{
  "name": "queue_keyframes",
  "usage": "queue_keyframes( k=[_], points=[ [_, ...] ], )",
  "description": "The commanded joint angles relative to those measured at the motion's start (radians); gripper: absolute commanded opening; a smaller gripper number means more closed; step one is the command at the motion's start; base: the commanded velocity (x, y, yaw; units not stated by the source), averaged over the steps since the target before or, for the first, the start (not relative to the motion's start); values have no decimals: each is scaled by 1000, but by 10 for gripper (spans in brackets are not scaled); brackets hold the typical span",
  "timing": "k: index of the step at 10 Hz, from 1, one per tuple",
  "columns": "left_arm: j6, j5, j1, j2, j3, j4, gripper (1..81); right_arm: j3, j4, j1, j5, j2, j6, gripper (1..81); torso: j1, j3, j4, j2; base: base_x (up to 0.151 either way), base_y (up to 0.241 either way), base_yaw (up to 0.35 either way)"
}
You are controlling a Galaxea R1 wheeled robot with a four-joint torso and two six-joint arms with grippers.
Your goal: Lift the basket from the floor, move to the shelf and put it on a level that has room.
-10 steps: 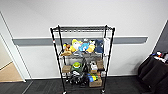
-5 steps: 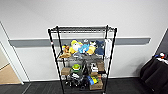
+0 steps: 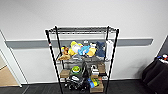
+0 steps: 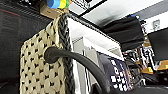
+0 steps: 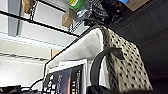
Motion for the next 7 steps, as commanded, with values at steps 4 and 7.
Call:
queue_keyframes(
  k=[4,7],
  points=[
    [11,27,-95,-23,62,22,10,69,6,105,-13,-34,1,10,0,0,0,0,126,0,0],
    [11,27,-96,-18,61,24,10,71,6,108,-13,-31,1,10,0,0,0,0,126,0,0]
  ],
)
